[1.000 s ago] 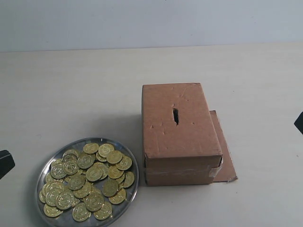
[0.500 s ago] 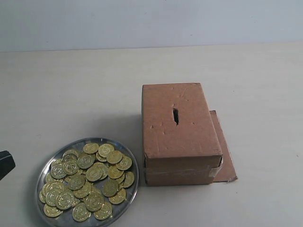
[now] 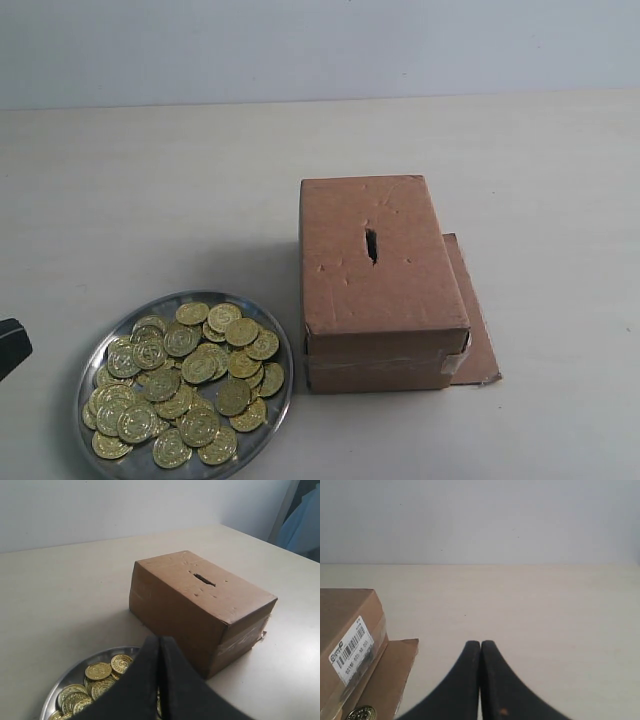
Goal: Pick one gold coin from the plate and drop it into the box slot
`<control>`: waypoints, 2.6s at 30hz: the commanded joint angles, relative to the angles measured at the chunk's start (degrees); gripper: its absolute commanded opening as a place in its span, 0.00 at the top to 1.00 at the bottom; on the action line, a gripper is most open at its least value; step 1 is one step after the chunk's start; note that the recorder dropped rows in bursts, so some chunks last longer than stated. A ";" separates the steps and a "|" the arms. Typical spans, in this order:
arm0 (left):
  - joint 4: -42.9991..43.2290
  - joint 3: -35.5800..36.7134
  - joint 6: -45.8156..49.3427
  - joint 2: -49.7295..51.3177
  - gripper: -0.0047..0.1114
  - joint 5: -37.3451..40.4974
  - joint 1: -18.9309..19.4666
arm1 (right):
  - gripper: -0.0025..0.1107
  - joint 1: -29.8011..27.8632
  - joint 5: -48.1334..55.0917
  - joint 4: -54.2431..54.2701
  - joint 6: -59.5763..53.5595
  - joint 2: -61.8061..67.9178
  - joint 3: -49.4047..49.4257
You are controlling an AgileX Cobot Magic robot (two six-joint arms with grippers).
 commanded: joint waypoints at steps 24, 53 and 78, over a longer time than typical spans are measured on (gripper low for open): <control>-0.25 0.20 0.07 -0.37 0.95 -0.10 -0.23 | 0.98 -0.64 0.91 3.25 -5.92 -0.39 0.26; -0.25 0.20 0.07 -0.37 0.95 -0.10 -0.23 | 0.98 -3.21 1.08 4.35 -5.92 -0.39 0.26; 1.06 0.20 6.10 -13.05 0.95 7.49 29.37 | 0.98 -3.21 0.97 4.35 -5.92 -0.39 0.26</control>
